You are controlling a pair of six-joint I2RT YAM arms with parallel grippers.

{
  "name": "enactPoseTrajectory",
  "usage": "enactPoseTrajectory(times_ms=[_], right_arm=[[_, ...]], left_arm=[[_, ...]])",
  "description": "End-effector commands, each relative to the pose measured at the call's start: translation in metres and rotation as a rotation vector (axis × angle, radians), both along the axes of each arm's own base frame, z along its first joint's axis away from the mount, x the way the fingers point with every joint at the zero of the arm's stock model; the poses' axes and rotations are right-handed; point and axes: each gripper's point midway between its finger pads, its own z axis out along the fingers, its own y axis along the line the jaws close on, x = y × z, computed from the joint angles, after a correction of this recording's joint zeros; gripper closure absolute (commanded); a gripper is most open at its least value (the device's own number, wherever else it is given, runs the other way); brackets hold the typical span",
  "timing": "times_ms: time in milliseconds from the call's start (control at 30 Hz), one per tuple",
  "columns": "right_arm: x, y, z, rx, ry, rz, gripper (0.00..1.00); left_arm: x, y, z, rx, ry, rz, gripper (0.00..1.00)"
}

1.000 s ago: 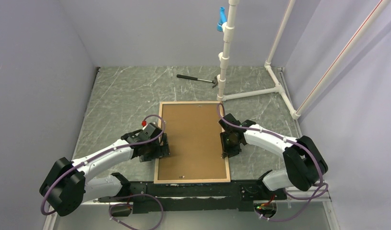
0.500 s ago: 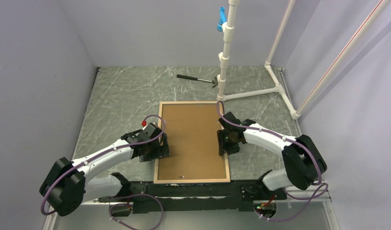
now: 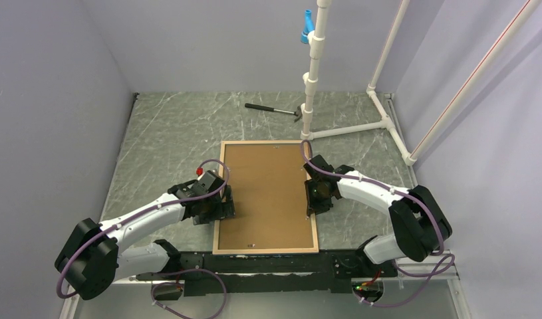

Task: Put the photo into the frame
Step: Install the photo frame at the center of the board.

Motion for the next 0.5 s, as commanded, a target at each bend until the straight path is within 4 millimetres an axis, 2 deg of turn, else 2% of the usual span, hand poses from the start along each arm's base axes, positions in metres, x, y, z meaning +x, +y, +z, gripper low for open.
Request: enactPoseTrajectory(times_ms=[0, 100, 167, 333, 467], right_arm=[[0.0, -0.006, -0.006, -0.04, -0.013, 0.01, 0.78], [-0.002, -0.007, -0.004, -0.041, -0.01, 0.011, 0.85], [-0.004, -0.007, -0.003, -0.043, -0.007, 0.019, 1.0], [-0.003, -0.008, 0.003, -0.044, -0.025, 0.021, 1.0], [0.004, -0.001, 0.016, -0.004, -0.061, 0.015, 0.99]], left_arm=[[0.006, 0.002, 0.005, 0.01, -0.029, -0.001, 0.03], [0.006, 0.002, 0.005, 0.013, -0.027, -0.002, 0.03], [0.006, 0.002, 0.004, 0.013, -0.024, -0.002, 0.03], [0.006, 0.002, 0.005, 0.017, -0.024, 0.0, 0.03], [0.005, 0.004, 0.004, 0.023, -0.022, 0.002, 0.03]])
